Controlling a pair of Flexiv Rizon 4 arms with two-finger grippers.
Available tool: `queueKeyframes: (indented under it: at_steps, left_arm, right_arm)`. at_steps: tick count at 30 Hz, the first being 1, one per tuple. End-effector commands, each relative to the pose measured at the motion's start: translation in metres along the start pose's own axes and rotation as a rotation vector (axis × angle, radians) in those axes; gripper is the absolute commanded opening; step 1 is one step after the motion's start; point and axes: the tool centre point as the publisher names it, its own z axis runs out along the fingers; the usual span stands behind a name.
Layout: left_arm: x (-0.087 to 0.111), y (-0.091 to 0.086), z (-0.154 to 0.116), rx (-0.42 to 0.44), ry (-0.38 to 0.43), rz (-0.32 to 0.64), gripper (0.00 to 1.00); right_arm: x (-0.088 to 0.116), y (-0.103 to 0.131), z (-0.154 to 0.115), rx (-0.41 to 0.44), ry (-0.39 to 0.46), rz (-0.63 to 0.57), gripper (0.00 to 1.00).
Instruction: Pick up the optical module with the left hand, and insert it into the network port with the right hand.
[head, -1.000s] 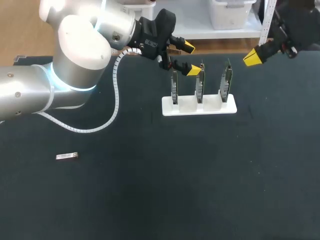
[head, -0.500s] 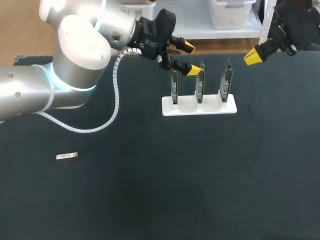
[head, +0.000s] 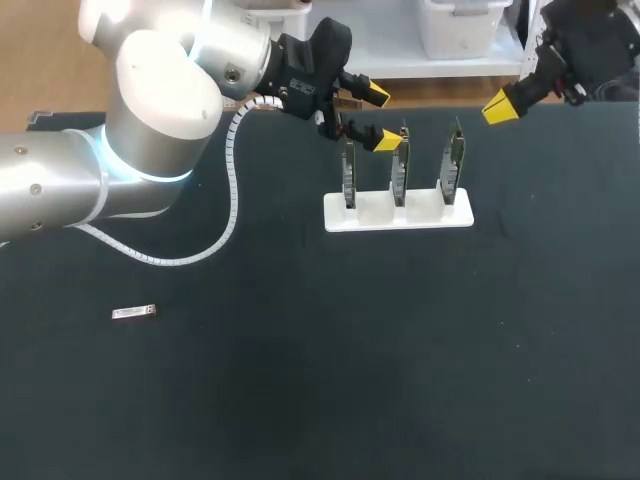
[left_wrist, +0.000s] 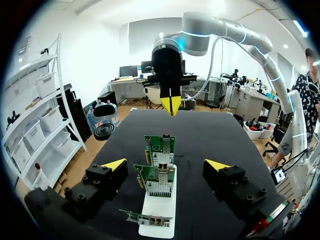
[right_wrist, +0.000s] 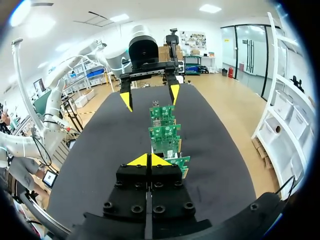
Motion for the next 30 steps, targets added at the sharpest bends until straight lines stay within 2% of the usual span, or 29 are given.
queueKeyframes:
  at_steps: [1, 18, 19, 20, 30]
  left_arm:
    - [-0.0008, 0.0017, 0.0007, 0.003, 0.005, -0.001, 1.00]
    - [-0.0008, 0.0017, 0.0007, 0.003, 0.005, -0.001, 1.00]
    - [-0.0008, 0.0017, 0.0007, 0.003, 0.005, -0.001, 1.00]
    - [-0.0008, 0.0017, 0.0007, 0.003, 0.005, -0.001, 1.00]
    - [-0.0008, 0.0017, 0.0007, 0.003, 0.005, -0.001, 1.00]
  right_arm:
    - [-0.0012, 0.0033, 0.0015, 0.007, 0.005, 0.001, 0.00]
    - [-0.0014, 0.0024, 0.0029, 0.003, 0.019, 0.009, 0.00]
    - [-0.0012, 0.0012, 0.0035, 0.027, 0.043, 0.029, 0.40]
    - [-0.0012, 0.0012, 0.0035, 0.027, 0.043, 0.029, 1.00]
    - [-0.0012, 0.0012, 0.0035, 0.027, 0.043, 0.029, 1.00]
